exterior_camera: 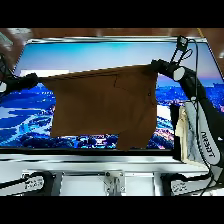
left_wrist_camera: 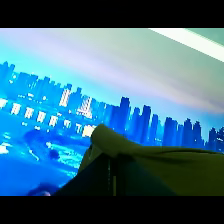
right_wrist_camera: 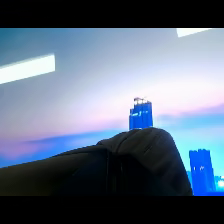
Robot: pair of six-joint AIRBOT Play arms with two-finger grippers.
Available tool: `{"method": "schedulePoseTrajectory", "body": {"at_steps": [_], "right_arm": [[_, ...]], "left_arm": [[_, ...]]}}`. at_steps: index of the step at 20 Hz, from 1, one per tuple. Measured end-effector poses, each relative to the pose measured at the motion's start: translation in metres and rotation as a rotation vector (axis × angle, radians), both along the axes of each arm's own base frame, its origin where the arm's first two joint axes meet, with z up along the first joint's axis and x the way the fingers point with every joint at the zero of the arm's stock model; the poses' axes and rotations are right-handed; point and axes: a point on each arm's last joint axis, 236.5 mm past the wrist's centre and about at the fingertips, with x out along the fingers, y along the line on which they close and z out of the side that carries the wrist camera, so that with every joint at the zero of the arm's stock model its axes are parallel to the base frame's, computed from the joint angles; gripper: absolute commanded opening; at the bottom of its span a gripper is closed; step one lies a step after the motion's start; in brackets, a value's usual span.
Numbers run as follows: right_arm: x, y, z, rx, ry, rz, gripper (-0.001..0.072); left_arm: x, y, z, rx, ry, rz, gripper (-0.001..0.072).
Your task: Fold the shirts.
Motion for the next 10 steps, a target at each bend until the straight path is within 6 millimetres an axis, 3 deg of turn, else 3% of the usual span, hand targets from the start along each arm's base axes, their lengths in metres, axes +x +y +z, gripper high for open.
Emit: {"method": "schedulePoseTrajectory", "body": {"at_steps": [4,10], "right_arm": [[0.013,0.000,-0.028,-0.003,-0.003,-0.019,0.0065],[0.006,0.005,-0.066,-0.019,0.096,0.008,0.0064]], "left_arm": [[0.017,-0.005,-0.041,0.001,0.028,0.005,0.0038],[0.025,-0.022,-0.079,0.010,0.077,-0.033,0.0039]]}}
